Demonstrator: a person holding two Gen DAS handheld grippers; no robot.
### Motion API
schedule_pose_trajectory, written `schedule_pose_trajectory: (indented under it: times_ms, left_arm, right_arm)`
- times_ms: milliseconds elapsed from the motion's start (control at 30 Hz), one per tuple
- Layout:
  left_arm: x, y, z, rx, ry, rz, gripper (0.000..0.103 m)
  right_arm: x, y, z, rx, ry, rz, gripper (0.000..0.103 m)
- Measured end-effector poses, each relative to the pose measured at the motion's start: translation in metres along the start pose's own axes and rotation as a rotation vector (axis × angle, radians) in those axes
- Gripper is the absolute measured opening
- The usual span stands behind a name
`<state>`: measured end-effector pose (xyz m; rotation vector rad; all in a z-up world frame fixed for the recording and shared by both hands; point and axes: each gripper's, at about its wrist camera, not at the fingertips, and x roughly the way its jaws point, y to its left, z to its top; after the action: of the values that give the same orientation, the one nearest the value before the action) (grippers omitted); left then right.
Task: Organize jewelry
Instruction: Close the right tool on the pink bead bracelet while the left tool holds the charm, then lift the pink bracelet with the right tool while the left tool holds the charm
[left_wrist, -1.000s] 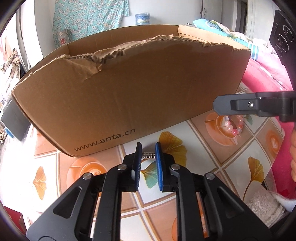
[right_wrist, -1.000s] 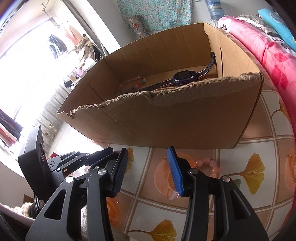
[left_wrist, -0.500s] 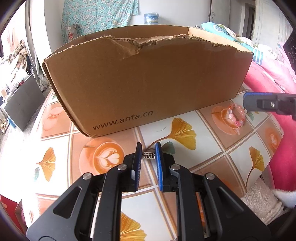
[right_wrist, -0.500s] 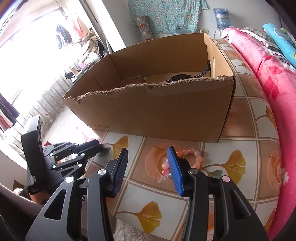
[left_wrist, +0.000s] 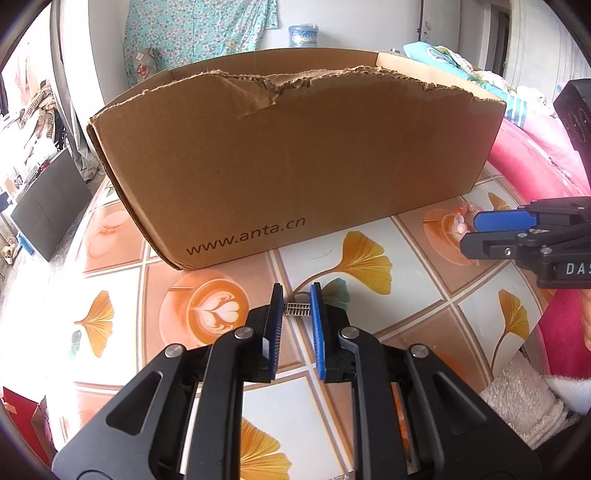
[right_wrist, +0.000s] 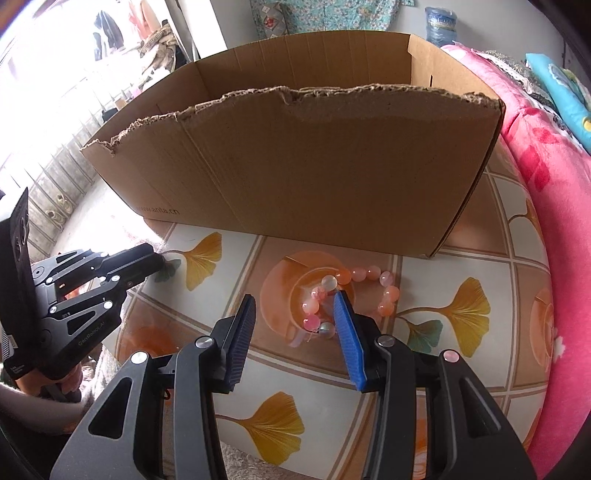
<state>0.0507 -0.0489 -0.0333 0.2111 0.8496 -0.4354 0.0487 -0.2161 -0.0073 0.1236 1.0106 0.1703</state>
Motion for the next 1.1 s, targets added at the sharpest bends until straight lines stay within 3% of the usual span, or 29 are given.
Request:
schedule_pose_trajectory:
  times_ms: [200, 367, 433, 633, 1100]
  left_arm:
    - [-0.002, 0.001, -0.002, 0.0, 0.0, 0.001, 0.014]
    - [-0.003, 0.001, -0.003, -0.003, 0.0, 0.002, 0.014]
    - [-0.004, 0.002, -0.005, -0.004, 0.0, 0.003, 0.014]
    - [-0.004, 0.002, -0.005, -0.002, 0.002, 0.004, 0.014]
    - [-0.003, 0.002, 0.002, -0.026, 0.044, 0.035, 0.014]
  right_arm:
    - [0.009, -0.003, -0.004, 0.019, 0.012, -0.022, 0.032]
    - [0.01, -0.008, -0.003, 0.04, 0.011, -0.051, 0.013]
    - [0.011, -0.018, -0.003, 0.101, 0.009, -0.016, 0.01]
    - [0.014, -0.046, -0.007, 0.269, 0.0, 0.12, 0.01]
    - [-0.004, -0.062, -0.013, 0.335, -0.061, 0.271, 0.01]
